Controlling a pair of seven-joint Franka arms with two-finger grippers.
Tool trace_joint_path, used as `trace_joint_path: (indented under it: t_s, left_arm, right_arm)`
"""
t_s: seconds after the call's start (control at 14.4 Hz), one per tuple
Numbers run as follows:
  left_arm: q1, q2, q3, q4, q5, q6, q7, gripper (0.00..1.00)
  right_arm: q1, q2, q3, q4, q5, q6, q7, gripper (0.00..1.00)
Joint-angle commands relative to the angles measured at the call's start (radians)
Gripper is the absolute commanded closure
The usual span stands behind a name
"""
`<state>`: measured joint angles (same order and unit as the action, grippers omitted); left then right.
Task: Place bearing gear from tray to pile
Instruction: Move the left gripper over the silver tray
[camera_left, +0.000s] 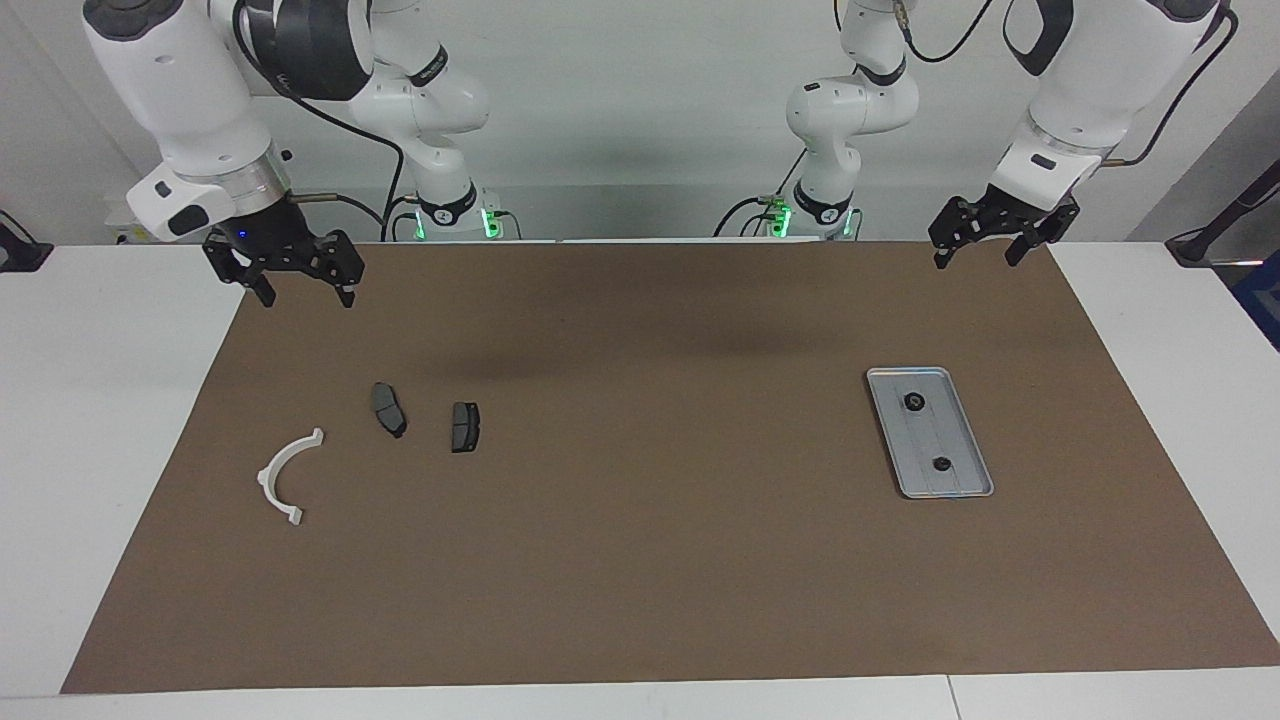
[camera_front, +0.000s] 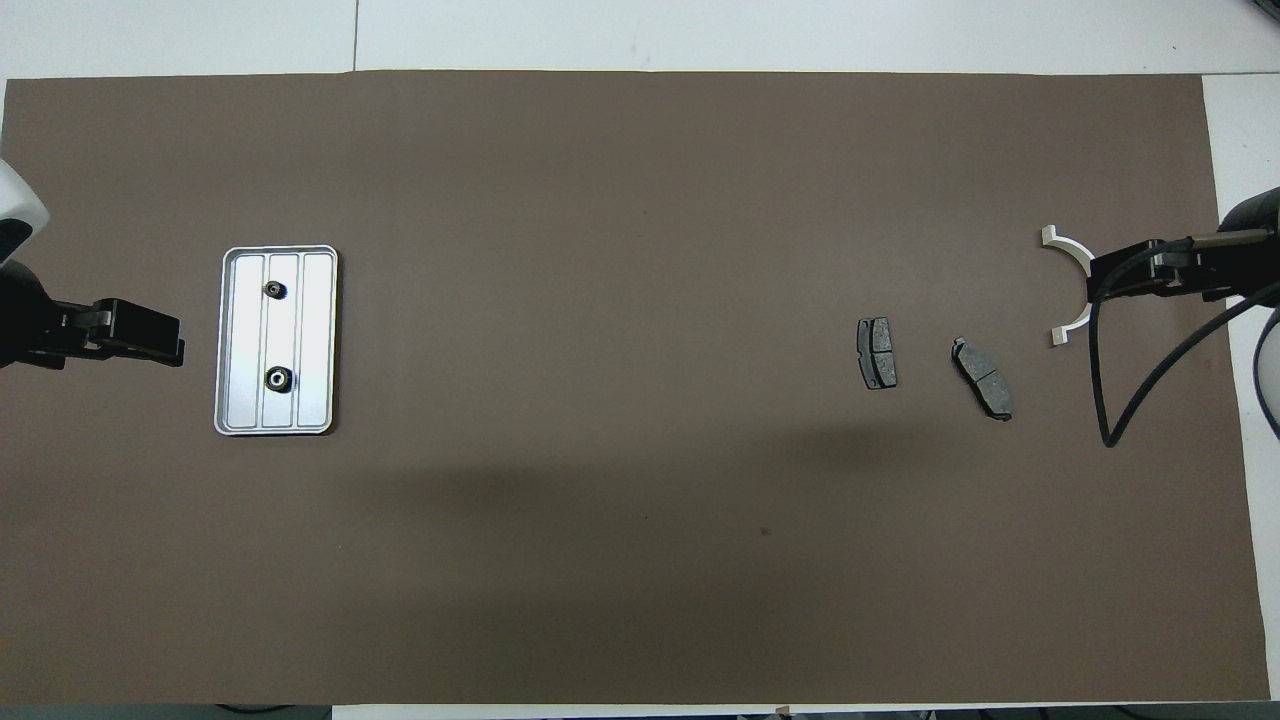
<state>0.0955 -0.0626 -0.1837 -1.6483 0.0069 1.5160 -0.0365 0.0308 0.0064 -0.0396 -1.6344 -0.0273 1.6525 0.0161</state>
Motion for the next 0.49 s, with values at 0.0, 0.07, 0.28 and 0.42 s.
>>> trace_joint_path:
  t_s: [0.0,0.07,0.28,0.42]
  left_arm:
    - [0.004,-0.039,0.001,-0.039,-0.008,0.006,0.006,0.0]
    - [0.006,-0.039,0.001,-0.053,-0.008,0.056,0.01,0.0]
    - [0.006,-0.12,0.001,-0.242,-0.008,0.231,0.006,0.0]
    - [0.006,-0.166,0.001,-0.353,-0.008,0.324,0.007,0.0]
  right_arm:
    - [-0.011,-0.023,0.004,-0.025,0.007,0.006,-0.021,0.0]
    - [-0.011,-0.023,0.004,-0.025,0.007,0.006,-0.021,0.0]
    - [-0.011,-0.023,0.004,-0.024,0.007,-0.008,-0.021,0.0]
    - [-0.011,-0.023,0.004,-0.024,0.007,-0.013,-0.021,0.0]
